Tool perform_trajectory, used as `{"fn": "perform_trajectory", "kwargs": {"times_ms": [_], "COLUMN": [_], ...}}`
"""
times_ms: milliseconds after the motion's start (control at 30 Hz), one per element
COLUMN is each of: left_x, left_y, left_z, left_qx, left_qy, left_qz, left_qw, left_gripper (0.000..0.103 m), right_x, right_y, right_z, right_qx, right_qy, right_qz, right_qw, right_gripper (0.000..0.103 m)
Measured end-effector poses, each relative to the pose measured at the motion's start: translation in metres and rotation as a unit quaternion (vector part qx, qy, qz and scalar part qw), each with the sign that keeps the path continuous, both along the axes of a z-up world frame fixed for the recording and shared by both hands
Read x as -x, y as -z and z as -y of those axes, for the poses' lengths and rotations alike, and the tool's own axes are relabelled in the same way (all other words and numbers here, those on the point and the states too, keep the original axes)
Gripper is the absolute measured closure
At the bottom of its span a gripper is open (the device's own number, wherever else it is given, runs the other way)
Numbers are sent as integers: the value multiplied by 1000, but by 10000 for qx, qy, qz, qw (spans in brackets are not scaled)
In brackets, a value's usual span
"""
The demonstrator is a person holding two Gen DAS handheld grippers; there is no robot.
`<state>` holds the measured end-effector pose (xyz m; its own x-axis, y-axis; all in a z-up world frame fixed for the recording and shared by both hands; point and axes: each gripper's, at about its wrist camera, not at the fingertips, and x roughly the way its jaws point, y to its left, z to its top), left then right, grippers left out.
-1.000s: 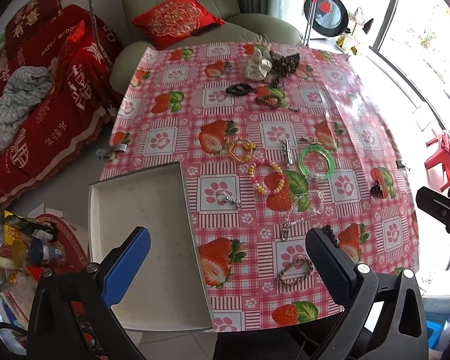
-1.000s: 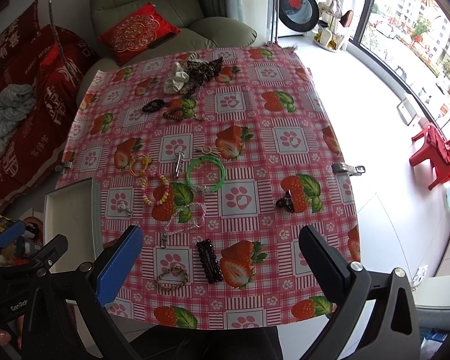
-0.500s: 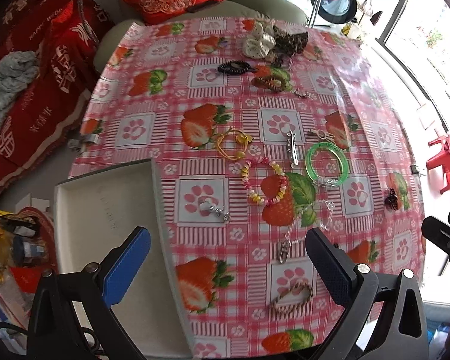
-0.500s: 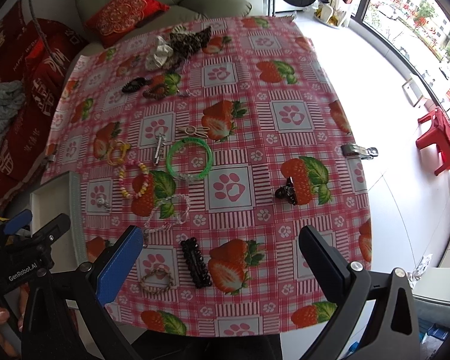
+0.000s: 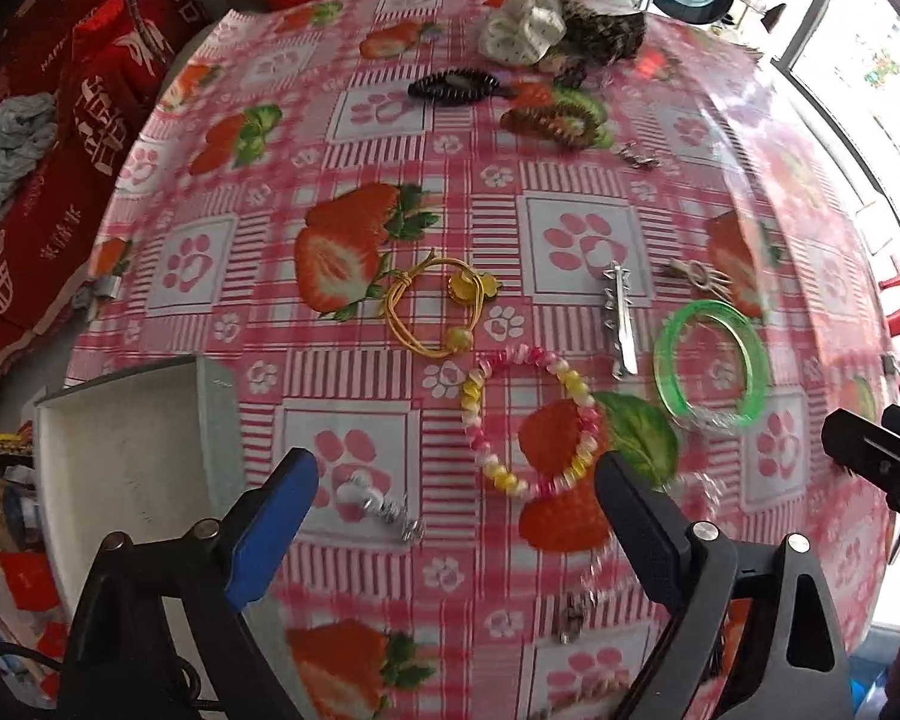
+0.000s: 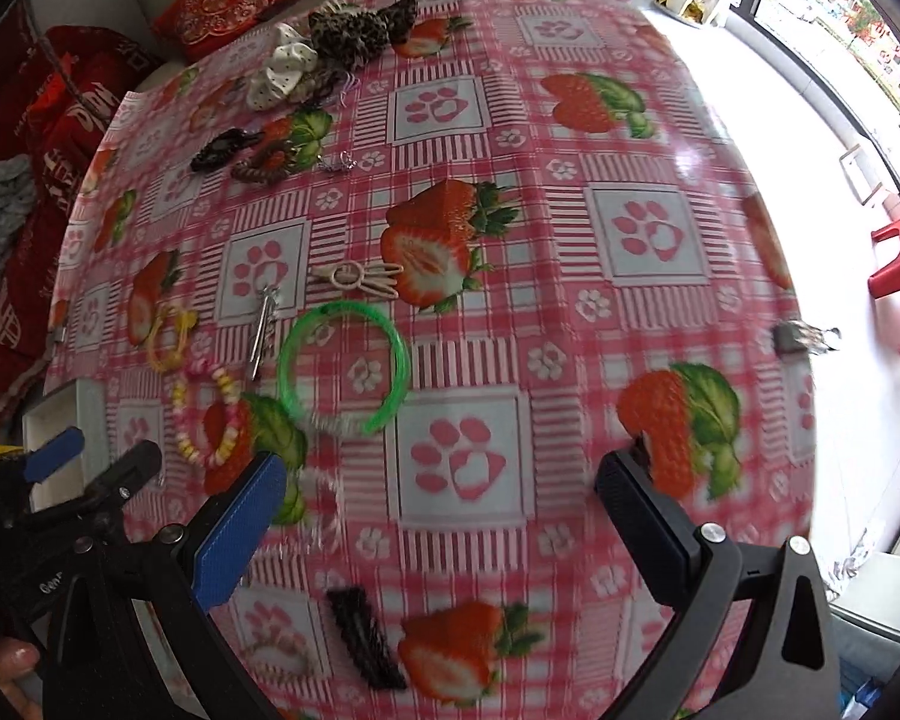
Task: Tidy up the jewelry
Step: 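Move the right tool to the green bangle while the left tool approaches the beaded bracelet, then close the right tool on the green bangle while the left tool grasps the pink-yellow beaded bracelet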
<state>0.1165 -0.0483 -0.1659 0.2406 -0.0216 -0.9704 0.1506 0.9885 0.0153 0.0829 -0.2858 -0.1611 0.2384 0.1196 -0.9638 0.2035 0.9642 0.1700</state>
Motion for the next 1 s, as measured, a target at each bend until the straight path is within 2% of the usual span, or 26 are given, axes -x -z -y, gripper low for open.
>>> {"fn": "perform_trajectory", "kwargs": {"times_ms": [67, 133, 233, 333, 400, 500, 600, 633, 667, 733, 767, 800, 833, 900, 1000], "left_x": [-5, -10, -15, -17, -17, -19, -14, -13, -11, -8, -8, -7, -6, -5, -7], "left_y": [8, 16, 29, 38, 38, 38, 38, 37, 37, 36, 35, 33, 33, 32, 28], "left_z": [1, 3, 6, 11, 11, 11, 16, 19, 24, 29, 30, 30, 28, 24, 17], "left_qx": [20, 35, 30, 6, 48, 33, 98, 113, 127, 129, 148, 157, 186, 318, 493], "left_qy": [-54, -73, -94, -42, -74, -37, 88, 159, 204, 270, 293, 304, 299, 238, 173], "left_qz": [-9, -30, -106, -147, -94, -36, 33, 56, 68, 69, 69, 69, 57, 14, 27], "left_qw": [10000, 10000, 9999, 9999, 9999, 10000, 9999, 9998, 9997, 9995, 9994, 9994, 9994, 9992, 9986], "left_gripper": [7, 16, 17, 29, 29, 29, 42, 50, 61, 70, 82, 88, 88, 88, 88], "right_x": [-9, -17, -27, -35, -40, -44, -48, -48, -49, -49, -49, -49, -49, -50, -51], "right_y": [9, 17, 29, 40, 46, 53, 53, 54, 54, 53, 53, 52, 52, 51, 53], "right_z": [-1, -2, -6, -11, -15, -21, -30, -33, -36, -41, -43, -46, -48, -52, -51], "right_qx": [-10, -18, 79, 140, 182, 229, 464, 575, 695, 761, 795, 824, 852, 888, 758], "right_qy": [-22, -69, -172, -283, -351, -425, -599, -651, -698, -795, -844, -895, -942, -973, -835], "right_qz": [-14, 5, -14, -63, -114, -139, -62, -58, -61, -14, -3, 11, 29, 67, 100], "right_qw": [10000, 10000, 9998, 9995, 9992, 9987, 9971, 9962, 9951, 9939, 9933, 9926, 9919, 9913, 9936], "right_gripper": [0, 2, 9, 19, 27, 31, 37, 39, 43, 50, 54, 60, 65, 93, 96]}}
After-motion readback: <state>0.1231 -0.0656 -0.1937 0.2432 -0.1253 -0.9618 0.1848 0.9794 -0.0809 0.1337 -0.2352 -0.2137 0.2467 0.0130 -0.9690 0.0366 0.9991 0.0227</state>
